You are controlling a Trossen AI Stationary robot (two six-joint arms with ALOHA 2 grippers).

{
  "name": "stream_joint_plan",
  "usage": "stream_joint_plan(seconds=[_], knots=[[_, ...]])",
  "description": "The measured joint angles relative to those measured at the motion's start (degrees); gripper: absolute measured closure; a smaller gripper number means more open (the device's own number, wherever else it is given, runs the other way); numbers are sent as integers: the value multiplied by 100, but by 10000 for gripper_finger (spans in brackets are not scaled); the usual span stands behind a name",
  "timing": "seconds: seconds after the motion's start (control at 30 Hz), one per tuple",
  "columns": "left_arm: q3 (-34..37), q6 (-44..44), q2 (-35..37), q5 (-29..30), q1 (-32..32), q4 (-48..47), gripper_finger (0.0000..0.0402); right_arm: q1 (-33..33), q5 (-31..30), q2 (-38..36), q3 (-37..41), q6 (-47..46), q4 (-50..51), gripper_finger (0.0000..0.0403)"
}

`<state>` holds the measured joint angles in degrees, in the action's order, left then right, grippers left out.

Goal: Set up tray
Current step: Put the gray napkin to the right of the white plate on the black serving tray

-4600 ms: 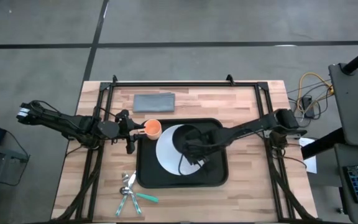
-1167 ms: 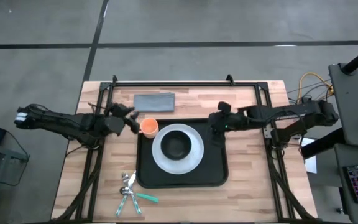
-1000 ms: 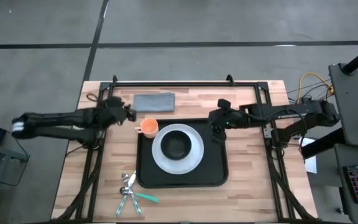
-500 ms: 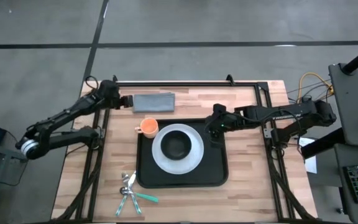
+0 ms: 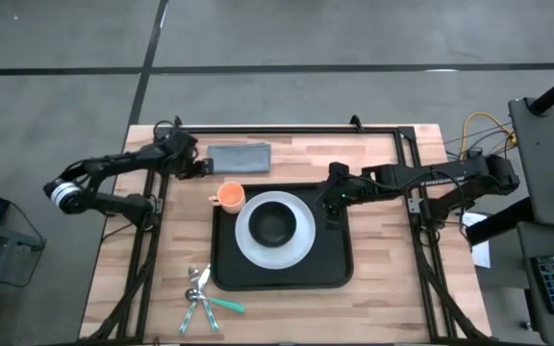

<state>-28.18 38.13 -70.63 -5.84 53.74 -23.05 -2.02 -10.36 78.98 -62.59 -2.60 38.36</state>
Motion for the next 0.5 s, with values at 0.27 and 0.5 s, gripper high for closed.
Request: stream_joint_plan(seconds=[0.27, 0.5], knots=[[0, -132, -171, -312, 12, 509, 257, 0, 8, 0, 2, -21, 80, 262], [162, 26, -219, -309, 39, 864, 257, 2, 8, 0, 4, 2, 57, 262]])
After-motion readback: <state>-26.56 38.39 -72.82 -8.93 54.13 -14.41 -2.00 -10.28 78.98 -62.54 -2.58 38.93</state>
